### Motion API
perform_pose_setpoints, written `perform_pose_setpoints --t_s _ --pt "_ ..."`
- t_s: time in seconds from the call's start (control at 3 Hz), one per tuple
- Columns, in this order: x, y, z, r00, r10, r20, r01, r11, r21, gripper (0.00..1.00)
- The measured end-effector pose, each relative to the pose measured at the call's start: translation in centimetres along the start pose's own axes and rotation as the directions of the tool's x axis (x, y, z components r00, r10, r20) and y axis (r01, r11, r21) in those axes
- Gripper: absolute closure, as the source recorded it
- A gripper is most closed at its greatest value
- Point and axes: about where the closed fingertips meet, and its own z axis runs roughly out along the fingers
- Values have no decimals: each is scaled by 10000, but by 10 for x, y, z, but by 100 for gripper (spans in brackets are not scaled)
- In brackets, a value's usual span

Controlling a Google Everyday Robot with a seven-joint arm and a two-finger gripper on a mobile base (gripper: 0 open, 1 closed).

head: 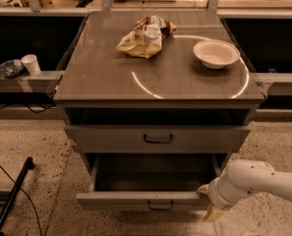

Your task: Open middle drawer

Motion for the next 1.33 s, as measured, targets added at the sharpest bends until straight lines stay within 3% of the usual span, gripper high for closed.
perform_pose_setpoints --t_s 0.33,1.0,1.33 --pt "-2 15 -7 9999 -167 43 168 9998 -132 51" --pt "-8 33 -19 9986 -510 101 512 9984 -226 51" --pt "-11 31 -27 9975 -693 144 693 9976 -44 47"
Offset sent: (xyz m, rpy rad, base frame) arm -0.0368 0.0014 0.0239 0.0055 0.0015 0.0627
